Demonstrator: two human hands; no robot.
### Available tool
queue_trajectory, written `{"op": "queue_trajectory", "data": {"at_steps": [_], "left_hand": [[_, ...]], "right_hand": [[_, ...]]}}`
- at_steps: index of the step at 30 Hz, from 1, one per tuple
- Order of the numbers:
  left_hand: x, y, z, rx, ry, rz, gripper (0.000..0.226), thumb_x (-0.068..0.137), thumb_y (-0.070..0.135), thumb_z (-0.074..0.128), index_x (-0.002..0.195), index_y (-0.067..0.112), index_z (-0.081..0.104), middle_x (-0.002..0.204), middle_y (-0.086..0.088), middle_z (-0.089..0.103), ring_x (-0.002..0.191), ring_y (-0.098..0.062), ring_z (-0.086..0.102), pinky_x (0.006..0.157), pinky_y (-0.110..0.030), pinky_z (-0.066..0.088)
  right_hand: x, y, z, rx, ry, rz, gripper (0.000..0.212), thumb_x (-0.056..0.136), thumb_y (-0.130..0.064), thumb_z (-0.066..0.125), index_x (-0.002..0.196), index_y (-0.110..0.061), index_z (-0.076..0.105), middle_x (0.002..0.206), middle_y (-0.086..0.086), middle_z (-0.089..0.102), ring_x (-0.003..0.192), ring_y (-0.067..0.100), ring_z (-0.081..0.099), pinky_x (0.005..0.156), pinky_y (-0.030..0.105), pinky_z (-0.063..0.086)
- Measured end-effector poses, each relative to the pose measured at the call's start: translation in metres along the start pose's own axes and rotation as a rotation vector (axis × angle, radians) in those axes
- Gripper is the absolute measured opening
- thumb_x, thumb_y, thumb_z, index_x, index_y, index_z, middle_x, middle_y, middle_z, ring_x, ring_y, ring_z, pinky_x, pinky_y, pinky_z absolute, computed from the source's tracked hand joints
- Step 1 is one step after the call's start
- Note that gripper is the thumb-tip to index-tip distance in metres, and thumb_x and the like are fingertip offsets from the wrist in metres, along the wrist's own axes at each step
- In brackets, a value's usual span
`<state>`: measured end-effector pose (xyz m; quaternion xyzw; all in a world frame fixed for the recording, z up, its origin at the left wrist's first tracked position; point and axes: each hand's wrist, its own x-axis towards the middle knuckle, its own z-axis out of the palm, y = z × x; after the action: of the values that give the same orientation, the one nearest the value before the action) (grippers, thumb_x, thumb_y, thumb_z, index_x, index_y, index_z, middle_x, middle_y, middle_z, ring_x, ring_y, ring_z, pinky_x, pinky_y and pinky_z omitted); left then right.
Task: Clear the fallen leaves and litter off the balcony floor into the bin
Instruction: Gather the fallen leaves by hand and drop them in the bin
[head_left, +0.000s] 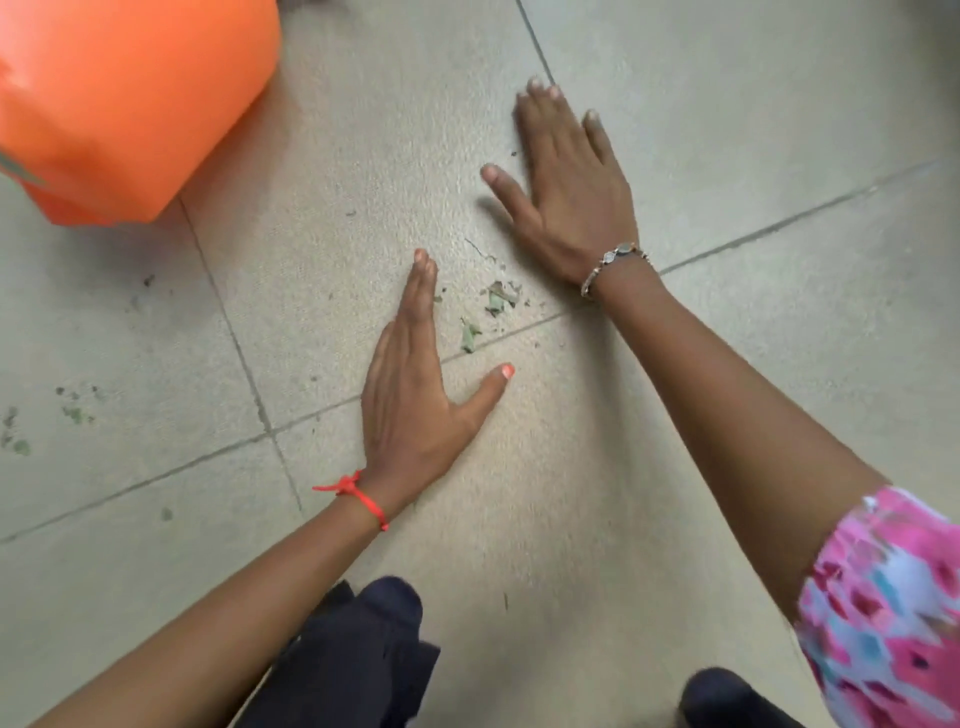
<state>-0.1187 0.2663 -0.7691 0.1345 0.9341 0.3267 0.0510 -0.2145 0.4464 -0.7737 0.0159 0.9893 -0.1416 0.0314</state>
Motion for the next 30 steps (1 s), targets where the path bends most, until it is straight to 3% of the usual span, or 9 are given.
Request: {"op": "queue_trajectory", "data": {"at_steps": [3,7,12,14,18,21,23,26,30], "left_hand": [[0.027,0.009,0.010,-0.003,-0.009,-0.029,0.098,0.076,0.062,0.047,0.149,0.017,0.002,0.158,0.003,0.007,0.145,-0.006,0.008,0.115,-0.020,0.007],[0.076,0.018,0.016,-0.136,-0.006,0.071,0.092,0.079,0.058,0.040,0.150,0.012,0.004,0.159,0.000,0.008,0.145,-0.008,0.010,0.116,-0.021,0.011],[0.089,0.014,0.019,-0.642,-0.021,0.026,0.081,0.081,0.049,0.043,0.148,0.012,0.018,0.155,0.000,0.023,0.140,-0.002,0.023,0.116,-0.021,0.021],[0.092,0.015,0.010,-0.832,-0.016,-0.052,0.066,0.088,0.037,0.045,0.144,0.008,0.027,0.151,-0.002,0.030,0.132,0.000,0.031,0.108,-0.010,0.026],[0.077,0.001,-0.011,-0.762,-0.147,-0.056,0.049,0.091,0.032,0.039,0.134,0.011,0.042,0.141,0.000,0.043,0.122,0.003,0.040,0.096,-0.001,0.030],[0.058,-0.012,-0.022,-0.584,-0.340,0.093,0.041,0.097,0.031,0.037,0.135,0.017,0.043,0.142,0.001,0.043,0.128,-0.002,0.039,0.097,-0.001,0.029],[0.048,-0.014,-0.028,-0.543,-0.387,0.120,0.038,0.102,0.025,0.033,0.138,0.017,0.040,0.145,0.000,0.040,0.130,-0.005,0.037,0.091,0.006,0.028],[0.037,-0.022,-0.034,-0.521,-0.369,0.153,0.039,0.103,0.024,0.030,0.140,0.017,0.039,0.146,0.000,0.040,0.132,-0.007,0.037,0.092,0.007,0.026],[0.035,-0.028,-0.034,-0.536,-0.365,0.160,0.039,0.102,0.025,0.030,0.139,0.019,0.041,0.143,0.003,0.043,0.129,-0.002,0.038,0.096,0.003,0.026]], "right_hand": [[-0.001,0.001,0.002,-0.026,-0.045,-0.182,0.069,0.094,-0.053,0.012,0.149,-0.011,0.010,0.157,0.003,0.008,0.145,0.013,0.003,0.118,0.031,-0.001],[0.003,0.007,0.004,-0.050,-0.037,-0.340,0.065,0.093,-0.044,0.005,0.149,-0.012,0.013,0.157,0.001,0.011,0.145,0.011,0.006,0.117,0.026,0.001],[-0.014,-0.001,0.006,0.125,-0.037,-0.376,0.055,0.096,-0.032,0.020,0.145,-0.007,0.026,0.153,0.006,0.024,0.143,0.014,0.017,0.114,0.019,0.003],[-0.037,-0.018,0.008,0.182,-0.055,-0.370,0.054,0.096,-0.032,0.021,0.144,-0.009,0.028,0.152,0.005,0.027,0.142,0.014,0.020,0.114,0.019,0.004],[-0.097,-0.047,0.013,0.289,-0.158,-0.349,0.053,0.097,-0.034,0.024,0.146,-0.013,0.027,0.152,0.003,0.028,0.142,0.012,0.022,0.118,0.026,0.010],[-0.135,-0.038,0.010,0.465,0.092,-0.057,0.050,0.097,-0.031,0.036,0.145,-0.017,0.027,0.153,-0.001,0.027,0.138,0.010,0.028,0.114,0.029,0.024],[-0.155,-0.026,0.009,0.445,0.324,0.279,0.052,0.098,-0.033,0.037,0.145,-0.015,0.025,0.155,0.001,0.020,0.142,0.012,0.018,0.117,0.032,0.018],[-0.185,-0.034,0.018,0.219,0.244,0.643,0.074,0.094,-0.054,0.026,0.149,-0.006,0.008,0.158,0.008,0.000,0.145,0.017,-0.002,0.119,0.038,0.002],[-0.174,-0.064,0.030,0.078,0.139,0.620,0.091,0.086,-0.068,0.011,0.147,-0.003,-0.006,0.156,0.011,-0.011,0.144,0.019,-0.011,0.117,0.033,-0.007]]}}
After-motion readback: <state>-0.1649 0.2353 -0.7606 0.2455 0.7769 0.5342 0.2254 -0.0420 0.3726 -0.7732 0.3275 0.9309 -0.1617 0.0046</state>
